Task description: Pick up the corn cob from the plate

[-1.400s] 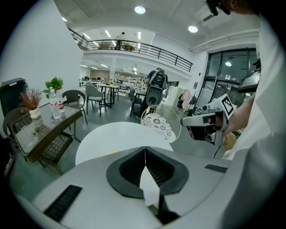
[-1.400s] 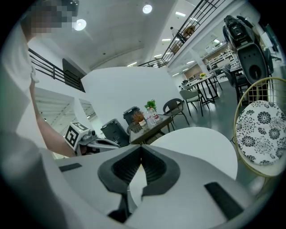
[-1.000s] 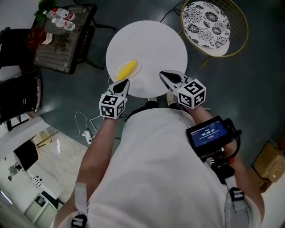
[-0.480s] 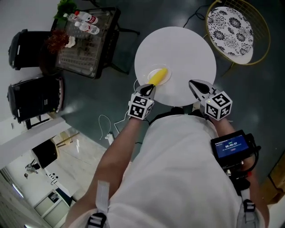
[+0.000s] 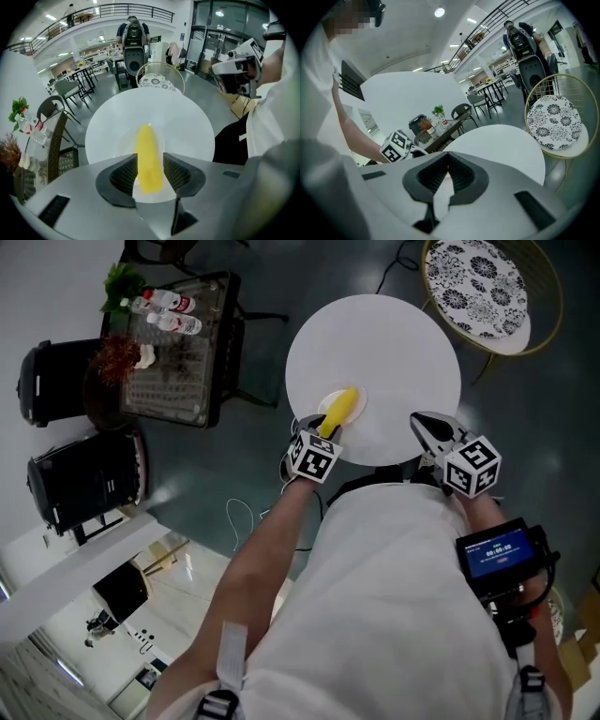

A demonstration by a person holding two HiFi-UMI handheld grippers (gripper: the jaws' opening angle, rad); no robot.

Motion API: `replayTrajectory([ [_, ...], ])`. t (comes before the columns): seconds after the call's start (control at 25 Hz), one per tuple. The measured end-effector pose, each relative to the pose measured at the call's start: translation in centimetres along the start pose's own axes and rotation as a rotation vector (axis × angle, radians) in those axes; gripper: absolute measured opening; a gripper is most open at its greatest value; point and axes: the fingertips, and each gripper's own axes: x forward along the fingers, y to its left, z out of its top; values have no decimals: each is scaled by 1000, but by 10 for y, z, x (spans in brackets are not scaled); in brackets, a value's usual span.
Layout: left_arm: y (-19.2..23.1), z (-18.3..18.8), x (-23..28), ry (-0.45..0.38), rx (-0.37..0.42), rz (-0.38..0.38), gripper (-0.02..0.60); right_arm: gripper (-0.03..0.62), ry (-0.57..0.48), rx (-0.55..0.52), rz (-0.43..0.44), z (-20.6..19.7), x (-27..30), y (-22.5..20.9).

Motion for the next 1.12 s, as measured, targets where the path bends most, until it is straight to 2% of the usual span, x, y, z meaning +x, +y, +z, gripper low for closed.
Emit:
replayTrajectory([
  [0.08, 0, 2, 9, 29, 28, 6, 179, 8, -8, 7, -21, 0, -3, -4],
  [0.16, 2, 2, 18, 61, 49, 14, 249, 8, -18, 15, -41, 0, -6, -6],
  [0.24, 4, 1, 27, 92, 60, 11, 264, 8, -27, 24, -61, -2, -9, -8],
  [0.44, 10, -3, 48, 154, 65, -25, 265, 8, -40, 53, -115, -9, -20, -15],
  [0.68, 21, -13, 69, 234, 13, -50, 265, 8, -67, 77, -167, -14, -27, -29],
  [0.76, 22, -14, 67, 251, 33, -38, 264, 8, -75, 85, -185, -16, -35, -26],
  [0.84, 14, -17, 60, 268, 25, -56, 262, 8, -82, 91, -202, -17, -48, -20],
  [1.0, 9, -13, 44, 250, -14, -52, 256, 8, -87, 98, -222, -17, -70, -8],
  [1.12, 10, -13, 42, 238, -75, -76, 255, 8, -90, 101, -226, -17, -71, -8],
])
